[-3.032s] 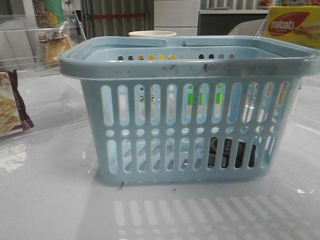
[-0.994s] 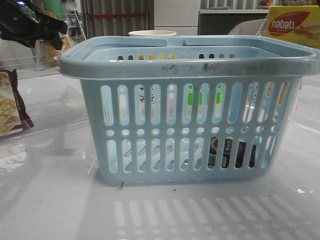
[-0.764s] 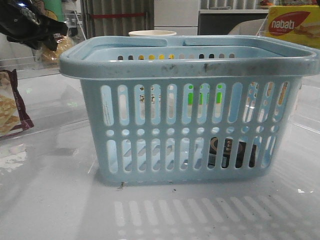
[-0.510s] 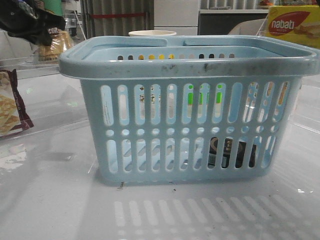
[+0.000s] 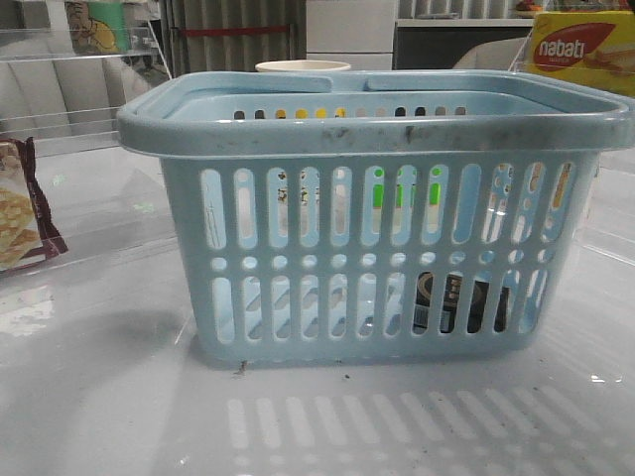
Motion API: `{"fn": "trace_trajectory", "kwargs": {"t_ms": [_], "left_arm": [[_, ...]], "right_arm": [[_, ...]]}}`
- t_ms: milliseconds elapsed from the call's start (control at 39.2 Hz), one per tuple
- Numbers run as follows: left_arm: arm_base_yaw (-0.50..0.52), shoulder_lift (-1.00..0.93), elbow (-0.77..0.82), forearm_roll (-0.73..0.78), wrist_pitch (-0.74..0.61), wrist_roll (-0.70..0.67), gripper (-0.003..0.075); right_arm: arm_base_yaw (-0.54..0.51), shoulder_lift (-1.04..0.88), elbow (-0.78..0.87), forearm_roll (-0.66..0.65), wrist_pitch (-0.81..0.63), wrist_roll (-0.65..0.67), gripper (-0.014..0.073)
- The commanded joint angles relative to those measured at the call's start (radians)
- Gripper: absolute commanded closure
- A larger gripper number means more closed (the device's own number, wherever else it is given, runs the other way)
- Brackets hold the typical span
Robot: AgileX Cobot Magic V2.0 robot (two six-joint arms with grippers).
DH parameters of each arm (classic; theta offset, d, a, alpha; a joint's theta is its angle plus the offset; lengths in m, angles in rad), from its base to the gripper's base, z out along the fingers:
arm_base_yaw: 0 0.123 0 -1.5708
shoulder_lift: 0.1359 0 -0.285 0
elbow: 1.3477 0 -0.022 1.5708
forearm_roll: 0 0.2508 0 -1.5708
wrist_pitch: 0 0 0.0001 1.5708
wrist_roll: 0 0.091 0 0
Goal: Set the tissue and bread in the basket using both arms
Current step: 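Carry the bread over the basket and open the left gripper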
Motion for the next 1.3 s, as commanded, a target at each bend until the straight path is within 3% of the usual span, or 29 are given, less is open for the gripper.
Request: {"fn": "trace_trajectory", "kwargs": {"t_ms": [0, 178, 382, 586, 866, 968, 1146, 1274], "left_arm": [[-0.067, -0.104, -0.039, -0.015, -0.015, 0.064, 0.0629], [-0.235, -0.129, -0.039, -0.015, 0.084, 0.186, 0.0629], [-0.384, -0.07, -0.039, -0.015, 0.13, 0.201, 0.0629], [-0.453, 0.036, -0.039, -0.015, 0.128, 0.201, 0.0629], [-0.458, 0.167, -0.039, -0.003, 0.101, 0.201, 0.0626], [-0.458, 0.186, -0.039, -0.003, 0.103, 0.201, 0.0555], [-0.458, 0.179, -0.039, -0.011, 0.096, 0.198, 0.0309], [-0.458, 0.137, -0.039, -0.011, 0.097, 0.198, 0.03]], "right_arm": [[0.0, -0.005, -0.027, -0.002, -0.077, -0.013, 0.0021], [0.0, -0.005, -0.027, -0.002, -0.077, -0.013, 0.0021], [0.0, -0.005, -0.027, -0.002, -0.077, -0.013, 0.0021], [0.0, -0.005, -0.027, -0.002, -0.077, -0.013, 0.0021], [0.0, -0.005, -0.027, -0.002, -0.077, -0.013, 0.0021], [0.0, -0.005, -0.027, -0.002, -0.077, -0.013, 0.0021], [0.0, -0.005, -0.027, -0.002, -0.077, -0.013, 0.0021], [0.0, -0.005, -0.027, -0.002, -0.077, -0.013, 0.0021]]}}
